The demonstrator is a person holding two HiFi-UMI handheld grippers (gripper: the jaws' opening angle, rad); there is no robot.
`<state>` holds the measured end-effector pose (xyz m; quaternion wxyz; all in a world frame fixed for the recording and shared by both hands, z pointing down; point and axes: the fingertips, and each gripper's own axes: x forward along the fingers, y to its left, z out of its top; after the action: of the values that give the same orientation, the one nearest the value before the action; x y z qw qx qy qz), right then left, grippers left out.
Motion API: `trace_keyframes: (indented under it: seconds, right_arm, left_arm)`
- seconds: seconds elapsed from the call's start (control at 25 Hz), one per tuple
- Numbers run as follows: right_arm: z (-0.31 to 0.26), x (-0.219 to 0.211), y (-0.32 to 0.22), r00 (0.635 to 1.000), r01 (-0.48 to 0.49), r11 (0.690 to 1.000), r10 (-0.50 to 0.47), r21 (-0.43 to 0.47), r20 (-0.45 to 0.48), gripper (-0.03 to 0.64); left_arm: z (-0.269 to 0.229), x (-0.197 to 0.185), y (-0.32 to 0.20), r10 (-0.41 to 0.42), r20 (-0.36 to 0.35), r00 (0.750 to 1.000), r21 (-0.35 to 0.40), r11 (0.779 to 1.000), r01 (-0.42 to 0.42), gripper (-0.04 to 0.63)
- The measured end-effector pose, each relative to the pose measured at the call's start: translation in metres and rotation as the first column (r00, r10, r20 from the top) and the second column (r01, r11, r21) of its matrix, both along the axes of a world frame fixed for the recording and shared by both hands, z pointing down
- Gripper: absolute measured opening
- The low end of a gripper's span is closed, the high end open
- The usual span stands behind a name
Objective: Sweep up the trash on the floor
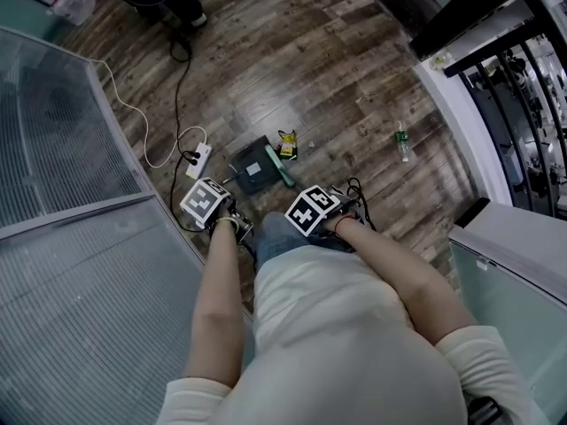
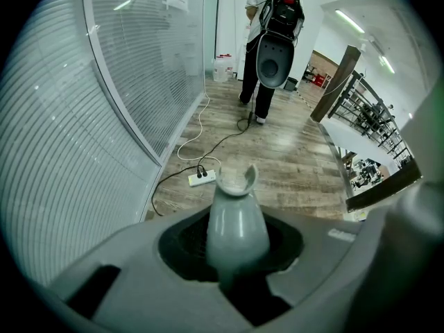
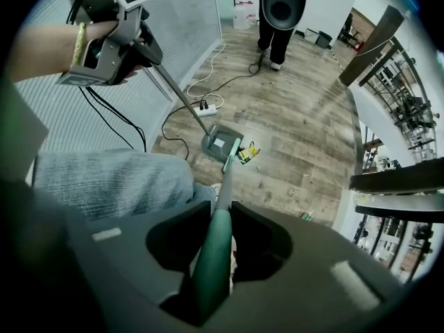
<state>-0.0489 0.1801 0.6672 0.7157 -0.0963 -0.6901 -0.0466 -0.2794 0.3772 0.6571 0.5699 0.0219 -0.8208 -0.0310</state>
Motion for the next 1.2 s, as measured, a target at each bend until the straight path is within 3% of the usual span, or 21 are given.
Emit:
trace_keyframes:
  seconds: [0.52, 1.2]
  right_arm:
    - [-0.015, 0.003, 0.019, 0.999, 0.016, 0.995, -0.012, -0.096, 0.039, 0.101]
    - [-0.046, 0.015, 0.020, 0.990, -0.094, 0.974, 0.113, -0.206, 0.084, 0.101]
  left_arm:
    - [0.001, 0.004, 0.001, 0.003, 0.003, 1.000, 0.001, 1.000, -0.003, 0.095]
    - [0.000, 0.012, 0.004, 0.009, 0.010, 1.000, 0.000, 1.000, -0.009, 0.094]
